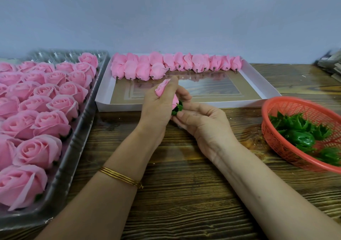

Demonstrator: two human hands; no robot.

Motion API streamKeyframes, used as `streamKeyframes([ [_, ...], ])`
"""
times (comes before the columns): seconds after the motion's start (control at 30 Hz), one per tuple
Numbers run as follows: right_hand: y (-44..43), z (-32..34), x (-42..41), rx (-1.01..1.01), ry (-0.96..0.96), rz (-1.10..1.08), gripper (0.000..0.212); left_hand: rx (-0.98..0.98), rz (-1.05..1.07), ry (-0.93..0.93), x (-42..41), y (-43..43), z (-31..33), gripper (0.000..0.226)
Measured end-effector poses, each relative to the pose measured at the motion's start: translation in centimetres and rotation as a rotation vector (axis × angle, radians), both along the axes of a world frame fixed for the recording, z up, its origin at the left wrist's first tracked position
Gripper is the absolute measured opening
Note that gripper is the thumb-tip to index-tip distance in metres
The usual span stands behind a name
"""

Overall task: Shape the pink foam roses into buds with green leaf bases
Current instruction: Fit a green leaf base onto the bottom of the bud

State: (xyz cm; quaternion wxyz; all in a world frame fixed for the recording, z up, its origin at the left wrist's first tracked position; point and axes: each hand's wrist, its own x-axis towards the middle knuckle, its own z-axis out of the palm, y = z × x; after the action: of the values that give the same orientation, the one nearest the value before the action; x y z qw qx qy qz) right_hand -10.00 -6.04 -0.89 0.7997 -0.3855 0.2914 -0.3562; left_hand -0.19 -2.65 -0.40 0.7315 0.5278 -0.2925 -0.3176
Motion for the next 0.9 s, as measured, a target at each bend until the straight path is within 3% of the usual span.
streamKeyframes([
  [0.9,0.38,0.39,-0.01,0.057,-0.024,0.041,0.014,-0.015,-0.016,0.028,0.1,-0.06,-0.19,0.042],
])
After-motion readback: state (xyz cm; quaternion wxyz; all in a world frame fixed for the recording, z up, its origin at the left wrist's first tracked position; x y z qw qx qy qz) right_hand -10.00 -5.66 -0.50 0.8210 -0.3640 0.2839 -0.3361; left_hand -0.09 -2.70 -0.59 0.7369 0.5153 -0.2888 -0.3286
